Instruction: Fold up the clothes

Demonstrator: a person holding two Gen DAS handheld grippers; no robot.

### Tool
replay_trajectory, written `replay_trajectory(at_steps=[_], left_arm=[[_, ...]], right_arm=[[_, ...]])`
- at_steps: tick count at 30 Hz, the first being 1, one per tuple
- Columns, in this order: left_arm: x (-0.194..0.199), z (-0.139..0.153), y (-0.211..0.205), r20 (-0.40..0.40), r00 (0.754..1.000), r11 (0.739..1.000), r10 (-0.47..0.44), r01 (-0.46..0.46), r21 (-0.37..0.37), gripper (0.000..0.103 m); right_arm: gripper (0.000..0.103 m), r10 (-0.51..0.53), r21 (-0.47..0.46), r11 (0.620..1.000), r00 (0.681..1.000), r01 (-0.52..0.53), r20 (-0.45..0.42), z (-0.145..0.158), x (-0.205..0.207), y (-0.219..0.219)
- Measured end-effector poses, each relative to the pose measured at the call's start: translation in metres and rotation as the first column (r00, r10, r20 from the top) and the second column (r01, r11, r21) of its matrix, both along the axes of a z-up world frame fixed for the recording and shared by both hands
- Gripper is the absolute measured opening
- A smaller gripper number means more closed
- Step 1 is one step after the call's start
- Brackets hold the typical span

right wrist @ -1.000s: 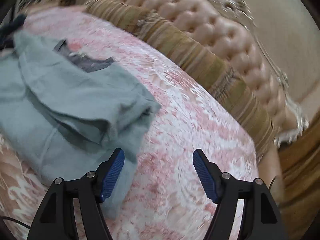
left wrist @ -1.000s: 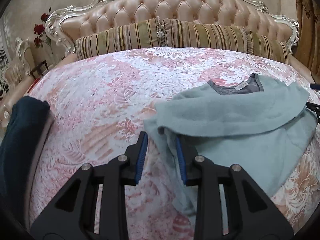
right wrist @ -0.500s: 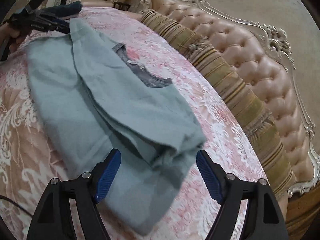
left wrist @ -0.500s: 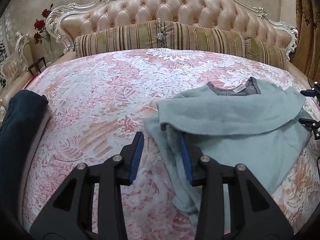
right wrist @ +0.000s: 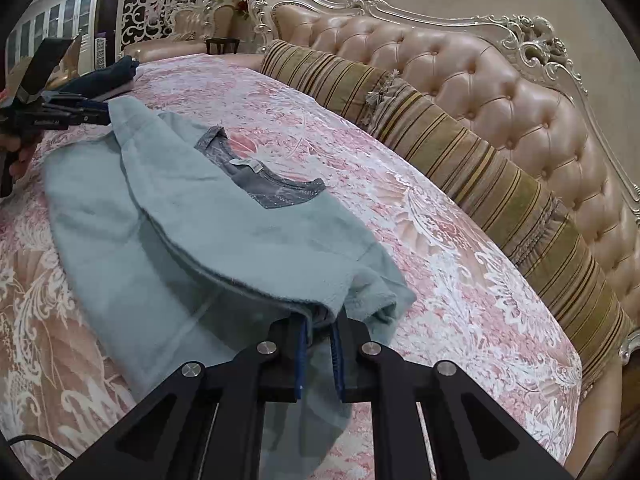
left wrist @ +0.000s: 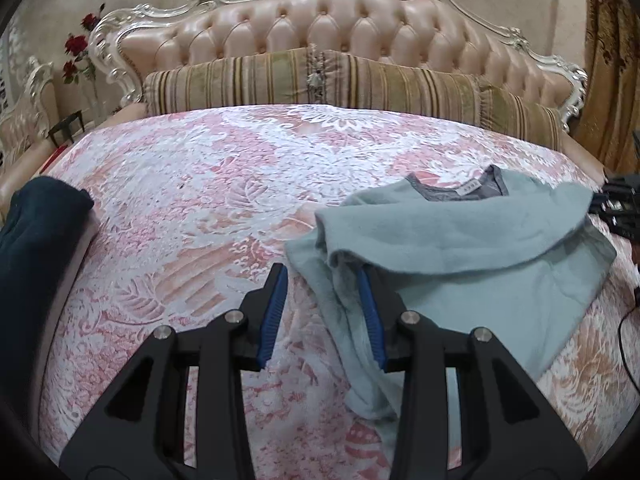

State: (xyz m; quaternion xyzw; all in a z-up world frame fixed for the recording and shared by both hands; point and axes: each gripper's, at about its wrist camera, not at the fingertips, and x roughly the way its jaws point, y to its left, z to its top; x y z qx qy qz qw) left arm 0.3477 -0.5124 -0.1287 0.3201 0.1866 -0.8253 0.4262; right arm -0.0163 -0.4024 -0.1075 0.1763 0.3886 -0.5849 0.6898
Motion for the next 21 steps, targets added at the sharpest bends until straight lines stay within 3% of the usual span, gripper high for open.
replay_trajectory(at_steps=[4, 7, 9, 13, 15, 18, 21], left_arm=[[-0.001, 0.003, 0.002, 0.053, 0.998, 0.999, -0.038, 0.039, -0.02, 0.049], [-0.008, 0.003, -0.002, 0.134, 0.989, 0.998, -0.053, 0.059, -0.035, 0.049], [-0.012, 0.004, -0.011, 0.13, 0.99, 0.998, -0.051, 0.053, -0.015, 0.049], [-0.022, 0.0, -0.039, 0.08, 0.997, 0.999, -0.019, 0.016, 0.04, 0.049], [-0.024, -0.002, -0.05, 0.051, 0.999, 0.998, 0.01, -0.013, 0.062, 0.049], [-0.016, -0.004, -0.061, -0.032, 0.998, 0.992, 0.061, -0.057, 0.112, 0.049], [-0.004, -0.008, -0.06, -0.092, 0.992, 0.986, 0.083, -0.069, 0.149, 0.049]], right_arm=[[0.01, -0.029, -0.002, 1.0, 0.999, 0.029, 0.041, 0.005, -0.012, -0.008], [0.01, -0.039, 0.008, 0.999, 0.998, 0.039, 0.053, 0.008, -0.017, -0.023], [0.01, -0.076, 0.006, 0.997, 0.995, 0.076, 0.063, 0.01, -0.024, -0.038], [0.013, -0.185, 0.028, 0.983, 0.975, 0.183, 0.124, 0.005, -0.046, -0.07], [0.024, -0.236, 0.045, 0.972, 0.96, 0.232, 0.152, 0.0, -0.056, -0.08], [0.028, -0.25, 0.046, 0.968, 0.952, 0.246, 0.175, -0.005, -0.058, -0.077], [0.046, -0.29, 0.05, 0.957, 0.932, 0.286, 0.219, -0.004, -0.068, -0.063]])
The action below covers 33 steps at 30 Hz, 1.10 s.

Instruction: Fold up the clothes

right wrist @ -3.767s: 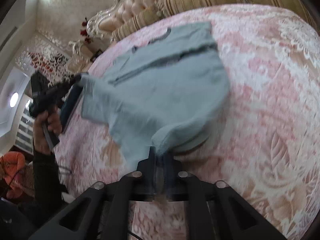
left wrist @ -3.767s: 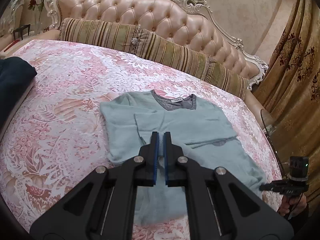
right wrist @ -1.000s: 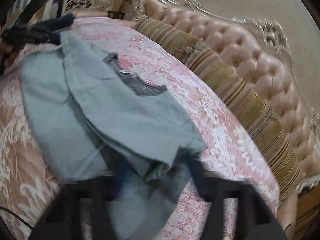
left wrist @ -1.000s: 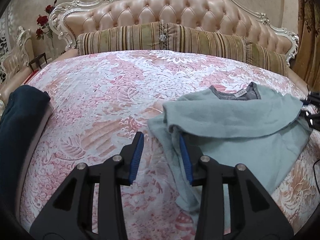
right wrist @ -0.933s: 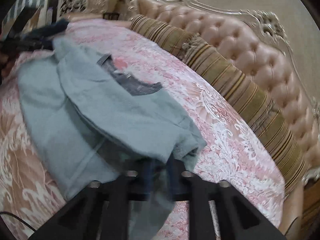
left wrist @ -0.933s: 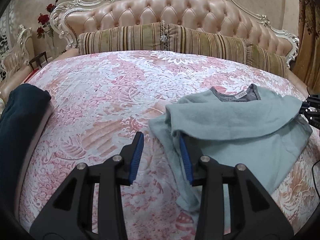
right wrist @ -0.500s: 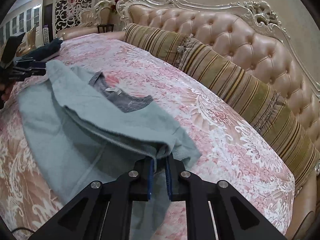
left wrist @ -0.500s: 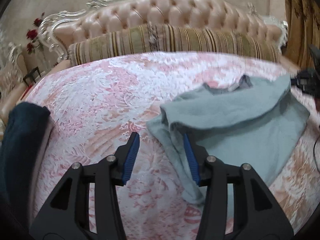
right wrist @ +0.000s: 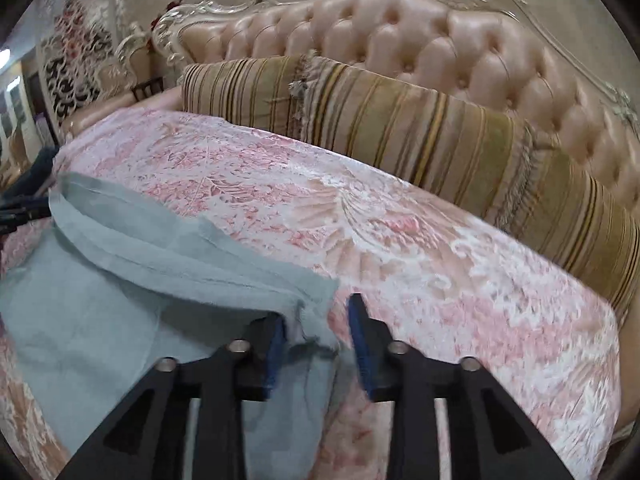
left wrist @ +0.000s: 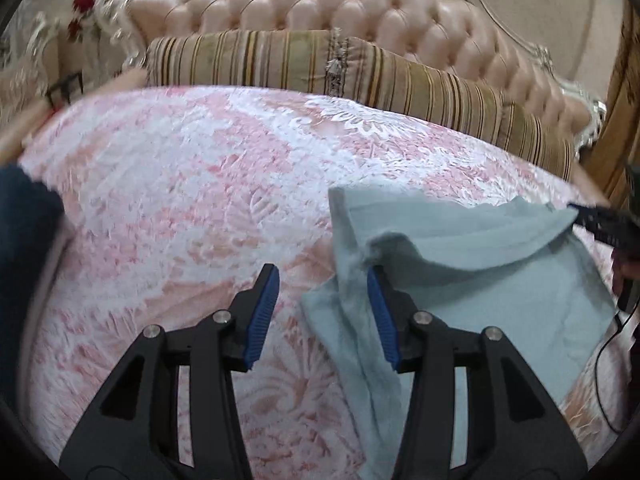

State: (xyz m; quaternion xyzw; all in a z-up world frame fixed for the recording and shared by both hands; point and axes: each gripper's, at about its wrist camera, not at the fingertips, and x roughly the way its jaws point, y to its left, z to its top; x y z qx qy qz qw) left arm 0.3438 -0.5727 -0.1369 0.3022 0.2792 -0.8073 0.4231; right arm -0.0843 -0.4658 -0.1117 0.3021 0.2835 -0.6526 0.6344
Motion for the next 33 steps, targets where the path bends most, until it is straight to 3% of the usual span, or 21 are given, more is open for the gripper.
replay_trajectory(at_steps=[1, 4, 6, 8, 13, 17, 20, 23, 25, 30, 33], left_arm=[[0.006, -0.001, 0.002, -0.031, 0.999, 1.0, 0.007, -0.006, 0.012, 0.049], [0.019, -0.002, 0.007, -0.113, 0.993, 0.999, 0.02, -0.015, 0.044, 0.049], [0.021, 0.002, 0.006, -0.116, 0.992, 0.998, 0.045, -0.041, 0.037, 0.049], [0.013, 0.006, 0.007, -0.061, 0.998, 1.0, 0.022, -0.022, 0.001, 0.049], [-0.016, 0.01, 0.016, 0.094, 0.993, 0.993, -0.072, 0.08, -0.086, 0.049], [-0.043, 0.004, -0.009, 0.153, 0.984, 0.993, -0.093, 0.104, -0.063, 0.049], [-0.039, 0.004, -0.038, 0.077, 0.997, 1.0, 0.024, -0.023, -0.016, 0.049], [-0.024, 0.007, -0.045, 0.041, 0.992, 0.993, 0.12, -0.12, -0.003, 0.049], [-0.011, 0.011, -0.041, -0.013, 0.991, 0.991, 0.132, -0.132, 0.013, 0.049], [0.019, 0.013, -0.006, -0.182, 0.982, 0.996, 0.057, -0.045, 0.071, 0.049], [0.033, 0.006, 0.026, -0.237, 0.971, 0.994, 0.021, 0.005, 0.106, 0.046]], right_arm=[[0.052, -0.03, -0.002, 1.0, 0.999, 0.03, 0.026, 0.001, -0.007, 0.006], [0.055, -0.073, 0.008, 0.997, 0.994, 0.072, 0.087, 0.0, -0.02, 0.013], [0.057, -0.095, 0.017, 0.995, 0.988, 0.093, 0.123, -0.001, -0.027, 0.016], [0.057, -0.097, 0.023, 0.995, 0.986, 0.095, 0.134, -0.001, -0.029, 0.018], [0.057, 0.013, 0.043, 0.999, 1.0, -0.013, 0.001, 0.0, -0.004, 0.01], [0.057, 0.025, 0.079, 0.997, 0.999, -0.022, -0.037, -0.008, 0.001, -0.013], [0.058, -0.079, 0.04, 0.996, 0.997, 0.079, -0.015, -0.006, -0.016, -0.029], [0.058, -0.191, 0.03, 0.981, 0.981, 0.19, 0.035, -0.005, -0.039, -0.029], [0.058, -0.218, 0.026, 0.976, 0.973, 0.217, 0.071, -0.003, -0.047, -0.02], [0.06, -0.179, 0.044, 0.984, 0.969, 0.174, 0.17, -0.004, -0.043, 0.025], [0.061, -0.151, 0.056, 0.988, 0.961, 0.142, 0.234, -0.007, -0.036, 0.057]])
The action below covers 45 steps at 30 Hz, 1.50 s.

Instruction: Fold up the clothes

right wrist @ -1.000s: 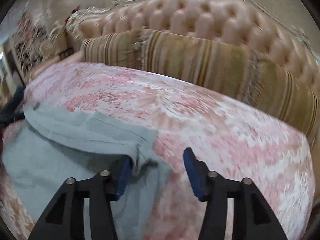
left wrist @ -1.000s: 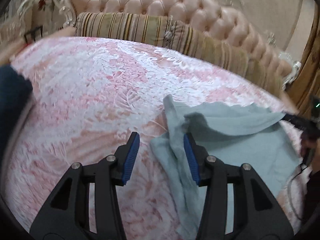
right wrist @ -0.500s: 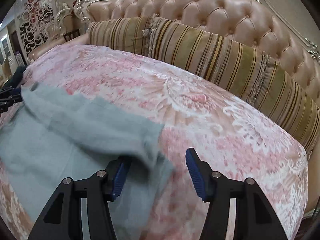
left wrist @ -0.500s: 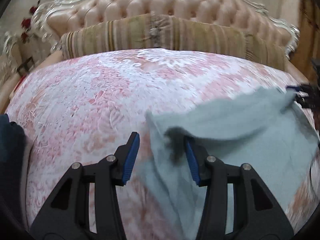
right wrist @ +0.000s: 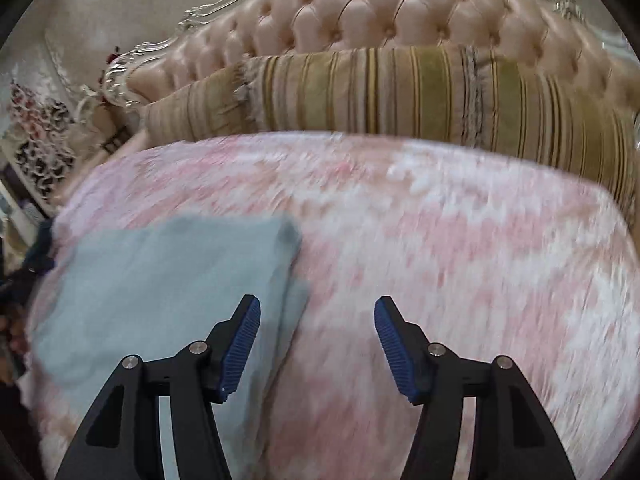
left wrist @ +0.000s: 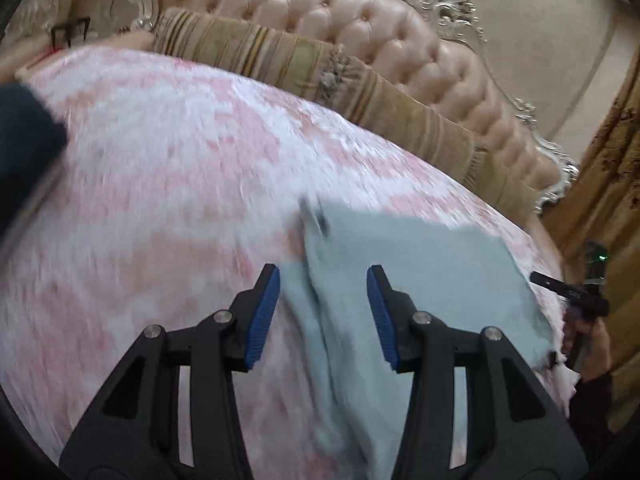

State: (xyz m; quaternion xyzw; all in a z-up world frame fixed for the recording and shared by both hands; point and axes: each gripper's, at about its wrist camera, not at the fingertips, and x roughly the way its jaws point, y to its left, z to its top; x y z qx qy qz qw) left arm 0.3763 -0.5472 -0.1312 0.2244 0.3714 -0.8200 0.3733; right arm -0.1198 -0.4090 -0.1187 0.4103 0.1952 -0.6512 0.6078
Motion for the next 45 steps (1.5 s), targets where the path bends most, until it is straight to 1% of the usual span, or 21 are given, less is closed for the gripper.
replay_trajectory(at_steps=[1, 3, 4, 5, 7, 10, 12, 13, 16, 18, 20, 24, 28, 30, 31, 32, 33, 35, 39, 41, 45], left_arm=[[0.004, -0.002, 0.013, -0.035, 0.999, 1.0, -0.026, 0.026, 0.011, 0.044], [0.007, -0.003, 0.034, -0.056, 0.998, 0.999, -0.042, 0.043, 0.017, 0.042], [0.008, -0.003, 0.044, -0.049, 0.998, 0.999, -0.043, 0.043, 0.007, 0.037], [0.009, -0.003, 0.054, -0.042, 0.998, 0.999, -0.044, 0.043, -0.004, 0.035], [0.007, -0.006, 0.07, 0.023, 0.999, 0.999, -0.028, 0.028, -0.029, 0.034], [0.001, -0.012, 0.082, 0.035, 0.998, 0.999, -0.046, 0.047, -0.024, 0.033], [-0.002, -0.013, 0.083, 0.072, 0.997, 0.999, -0.032, 0.034, -0.034, 0.032], [-0.002, -0.013, 0.082, 0.071, 0.997, 0.999, -0.034, 0.036, -0.033, 0.031], [-0.001, -0.013, 0.083, 0.042, 0.998, 0.999, -0.045, 0.046, -0.017, 0.013], [0.001, -0.014, 0.08, 0.023, 0.999, 0.999, -0.035, 0.035, -0.001, 0.013], [0.004, -0.017, 0.08, 0.016, 1.0, 1.0, -0.025, 0.024, 0.012, 0.013], [0.001, -0.016, 0.081, 0.011, 0.999, 0.999, -0.034, 0.034, 0.01, 0.013], [-0.004, -0.015, 0.078, 0.014, 0.999, 0.999, -0.042, 0.042, 0.012, 0.013], [-0.006, -0.016, 0.078, 0.028, 0.999, 0.999, -0.046, 0.045, 0.011, 0.006], [-0.006, -0.016, 0.079, 0.03, 0.999, 0.999, -0.046, 0.045, 0.011, 0.006], [-0.005, -0.016, 0.079, 0.026, 0.999, 0.999, -0.046, 0.046, 0.012, 0.005], [-0.004, -0.016, 0.078, 0.021, 0.999, 0.999, -0.043, 0.042, 0.013, 0.005], [-0.002, -0.015, 0.078, 0.009, 0.999, 0.999, -0.04, 0.04, 0.015, 0.005], [0.001, -0.007, 0.082, -0.008, 0.999, 0.999, -0.036, 0.036, 0.006, 0.004], [0.003, 0.002, 0.089, -0.016, 0.999, 0.999, -0.037, 0.037, -0.01, 0.004], [0.008, 0.01, 0.106, -0.019, 0.999, 0.999, -0.037, 0.037, -0.016, 0.004]], right_arm=[[0.061, 0.008, 0.007, 1.0, 1.0, -0.008, -0.002, 0.001, 0.005, 0.009], [0.061, 0.023, -0.006, 1.0, 0.999, -0.023, -0.023, 0.008, 0.017, 0.027], [0.062, 0.022, -0.023, 0.999, 1.0, -0.023, -0.02, 0.011, 0.021, 0.038], [0.065, 0.017, -0.038, 0.999, 1.0, -0.017, -0.009, 0.014, 0.025, 0.049], [0.07, -0.008, -0.053, 0.999, 1.0, 0.009, 0.017, 0.011, 0.031, 0.069], [0.071, -0.026, -0.031, 0.999, 0.999, 0.027, 0.041, 0.003, 0.035, 0.08], [0.071, -0.036, -0.024, 0.999, 0.997, 0.037, 0.071, -0.003, 0.035, 0.083], [0.071, -0.043, -0.017, 0.999, 0.996, 0.044, 0.077, -0.005, 0.034, 0.082], [0.071, -0.034, -0.021, 0.999, 0.995, 0.037, 0.098, -0.008, 0.034, 0.08], [0.07, -0.019, -0.032, 0.999, 0.992, 0.023, 0.127, -0.009, 0.033, 0.078], [0.057, -0.023, -0.027, 0.999, 0.989, 0.027, 0.148, -0.011, 0.032, 0.077], [0.056, -0.036, -0.009, 0.999, 0.987, 0.038, 0.155, -0.013, 0.03, 0.077], [0.054, 0.01, -0.027, 1.0, 0.991, -0.007, 0.134, -0.007, 0.04, 0.076], [0.038, 0.031, -0.032, 0.999, 0.992, -0.027, 0.123, -0.006, 0.044, 0.072], [0.023, 0.036, -0.035, 0.999, 0.992, -0.032, 0.117, -0.005, 0.045, 0.071], [0.012, 0.038, -0.038, 0.999, 0.993, -0.034, 0.109, -0.005, 0.046, 0.071], [0.009, 0.04, -0.043, 0.998, 0.994, -0.036, 0.106, -0.004, 0.046, 0.071], [0.006, 0.056, -0.048, 0.998, 0.993, -0.051, 0.102, -0.002, 0.047, 0.072], [0.006, 0.061, -0.063, 0.997, 0.993, -0.055, 0.102, 0.005, 0.048, 0.075], [0.006, 0.066, -0.074, 0.996, 0.993, -0.058, 0.101, 0.009, 0.049, 0.078], [0.006, 0.08, -0.077, 0.994, 0.993, -0.073, 0.09, 0.016, 0.056, 0.088]])
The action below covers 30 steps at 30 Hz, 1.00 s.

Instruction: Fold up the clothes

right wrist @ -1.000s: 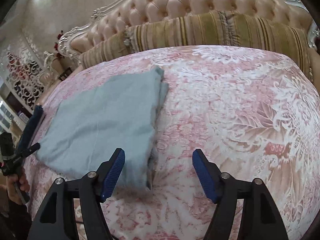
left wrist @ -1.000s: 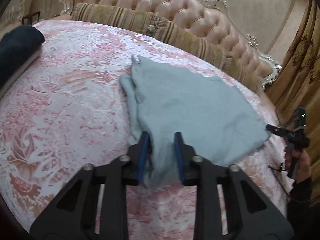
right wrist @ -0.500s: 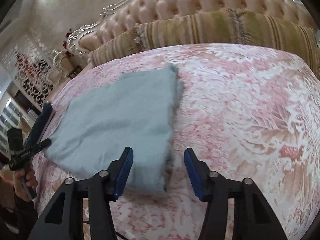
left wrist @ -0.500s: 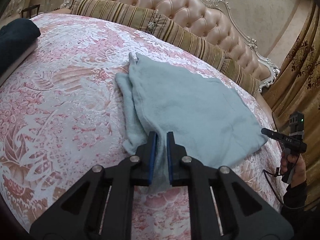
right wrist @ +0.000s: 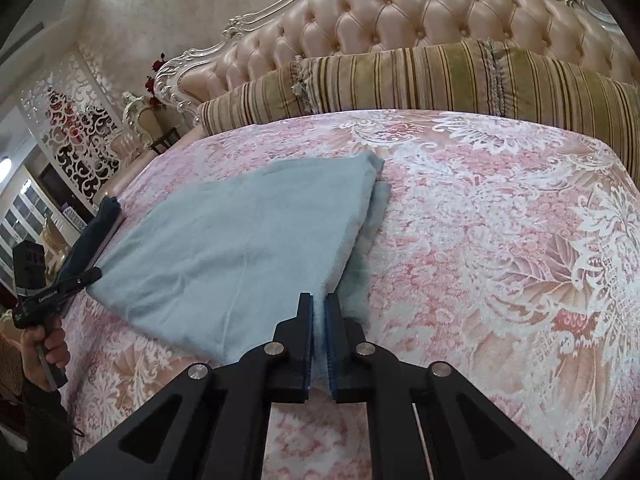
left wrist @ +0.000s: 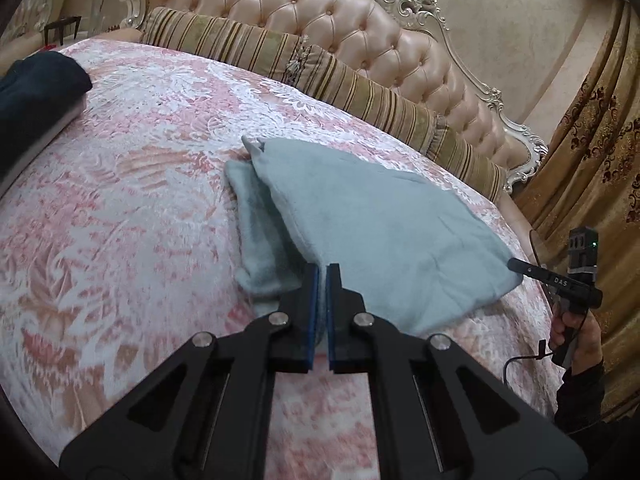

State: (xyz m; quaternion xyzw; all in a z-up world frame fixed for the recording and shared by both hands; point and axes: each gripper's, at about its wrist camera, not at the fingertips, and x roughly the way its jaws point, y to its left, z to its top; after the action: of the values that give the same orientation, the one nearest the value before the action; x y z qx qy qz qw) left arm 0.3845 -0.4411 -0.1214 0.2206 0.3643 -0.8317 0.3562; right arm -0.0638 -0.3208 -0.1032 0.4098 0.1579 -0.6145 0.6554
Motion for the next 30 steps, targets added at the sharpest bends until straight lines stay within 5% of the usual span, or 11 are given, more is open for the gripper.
replay_trajectory(at_steps=[12, 17, 22, 30], left_arm=[[0.016, -0.035, 0.017, 0.025, 0.999, 0.995, 0.043, -0.045, 0.088, 0.008], [0.031, -0.014, 0.018, 0.063, 0.996, 0.998, 0.064, -0.065, 0.017, 0.024], [0.013, 0.016, -0.027, 0.092, 0.995, 0.996, 0.05, -0.043, -0.079, 0.03], [-0.036, -0.008, -0.103, 0.185, 0.983, 0.999, 0.011, -0.003, -0.047, 0.03]], right_arm=[[0.006, -0.015, 0.087, 0.996, 1.0, 0.012, 0.027, -0.035, -0.003, 0.018], [0.045, -0.073, 0.1, 0.992, 0.996, 0.079, -0.059, -0.019, -0.016, 0.027], [0.05, -0.115, 0.043, 0.992, 0.99, 0.119, -0.086, 0.005, -0.034, 0.002], [0.051, -0.082, 0.065, 0.994, 0.996, 0.084, -0.029, -0.008, -0.036, -0.084]])
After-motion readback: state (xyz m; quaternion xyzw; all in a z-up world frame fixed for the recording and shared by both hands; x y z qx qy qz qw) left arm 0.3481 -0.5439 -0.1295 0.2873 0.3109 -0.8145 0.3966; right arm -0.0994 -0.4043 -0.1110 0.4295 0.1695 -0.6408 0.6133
